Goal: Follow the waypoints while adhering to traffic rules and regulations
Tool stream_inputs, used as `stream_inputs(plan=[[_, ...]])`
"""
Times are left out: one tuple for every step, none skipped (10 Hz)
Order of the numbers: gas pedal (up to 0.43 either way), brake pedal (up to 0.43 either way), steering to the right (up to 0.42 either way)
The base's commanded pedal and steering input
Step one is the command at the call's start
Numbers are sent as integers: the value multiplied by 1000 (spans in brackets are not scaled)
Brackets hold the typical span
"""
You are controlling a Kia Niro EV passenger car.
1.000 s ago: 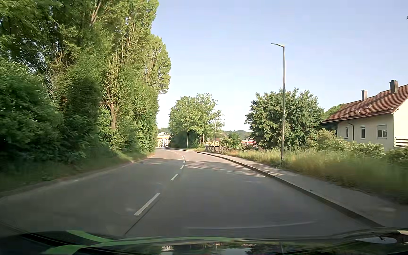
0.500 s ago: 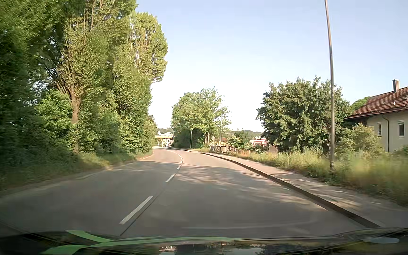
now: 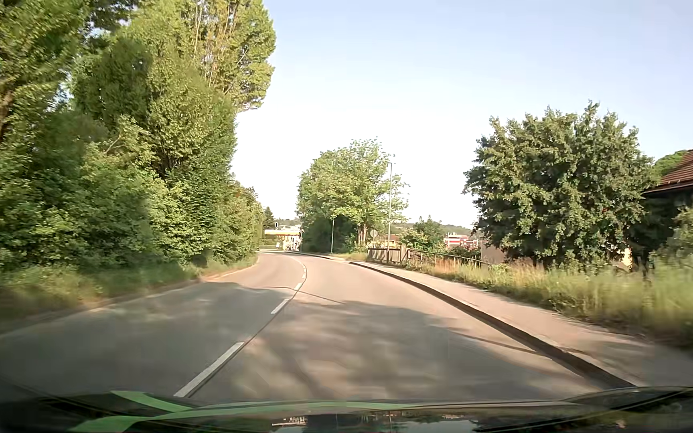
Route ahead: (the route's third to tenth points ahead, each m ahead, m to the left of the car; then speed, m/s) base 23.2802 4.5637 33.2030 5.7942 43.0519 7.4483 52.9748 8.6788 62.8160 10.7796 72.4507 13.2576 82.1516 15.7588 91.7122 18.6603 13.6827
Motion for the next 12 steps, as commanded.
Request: stream_inputs(plan=[[118,0,-21],[110,0,-22],[110,0,-22],[110,0,-22],[110,0,-22],[110,0,-22],[79,0,-23],[0,0,-25],[0,0,-28],[0,0,-30],[0,0,-30],[0,0,-30]])
